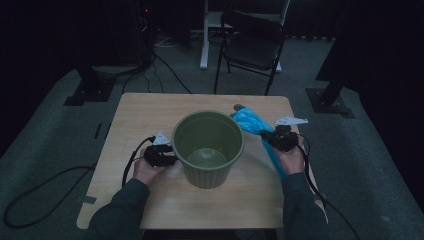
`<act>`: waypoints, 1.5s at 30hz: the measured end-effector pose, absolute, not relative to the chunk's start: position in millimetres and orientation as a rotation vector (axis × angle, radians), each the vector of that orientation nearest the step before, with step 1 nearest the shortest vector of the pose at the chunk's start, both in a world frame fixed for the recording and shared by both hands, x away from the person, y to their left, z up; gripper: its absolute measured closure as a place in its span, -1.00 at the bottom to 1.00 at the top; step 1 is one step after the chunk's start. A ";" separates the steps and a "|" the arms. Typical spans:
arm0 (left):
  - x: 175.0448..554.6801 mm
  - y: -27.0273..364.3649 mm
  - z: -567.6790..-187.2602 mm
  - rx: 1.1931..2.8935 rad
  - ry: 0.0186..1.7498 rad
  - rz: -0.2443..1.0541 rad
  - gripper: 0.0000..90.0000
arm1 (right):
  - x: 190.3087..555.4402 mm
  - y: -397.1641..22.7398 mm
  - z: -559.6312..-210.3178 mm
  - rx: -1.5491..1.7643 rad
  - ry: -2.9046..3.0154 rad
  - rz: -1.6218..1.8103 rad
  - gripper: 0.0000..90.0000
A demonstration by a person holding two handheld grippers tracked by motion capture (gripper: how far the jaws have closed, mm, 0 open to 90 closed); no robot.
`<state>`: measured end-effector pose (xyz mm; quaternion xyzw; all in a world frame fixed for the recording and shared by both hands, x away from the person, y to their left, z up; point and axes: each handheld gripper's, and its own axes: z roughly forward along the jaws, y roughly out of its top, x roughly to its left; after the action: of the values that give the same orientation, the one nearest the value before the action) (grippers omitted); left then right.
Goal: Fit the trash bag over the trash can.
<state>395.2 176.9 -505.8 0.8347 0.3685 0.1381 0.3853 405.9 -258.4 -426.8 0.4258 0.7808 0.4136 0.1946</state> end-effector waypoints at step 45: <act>395.1 178.3 -505.5 2.120 0.945 0.344 0.07 | 355.8 -235.3 -326.4 0.684 2.291 1.345 1.00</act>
<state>395.1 178.3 -505.5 0.8329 0.3714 0.1352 0.3873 355.8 -235.3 -326.4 0.2446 0.8186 0.4805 0.1980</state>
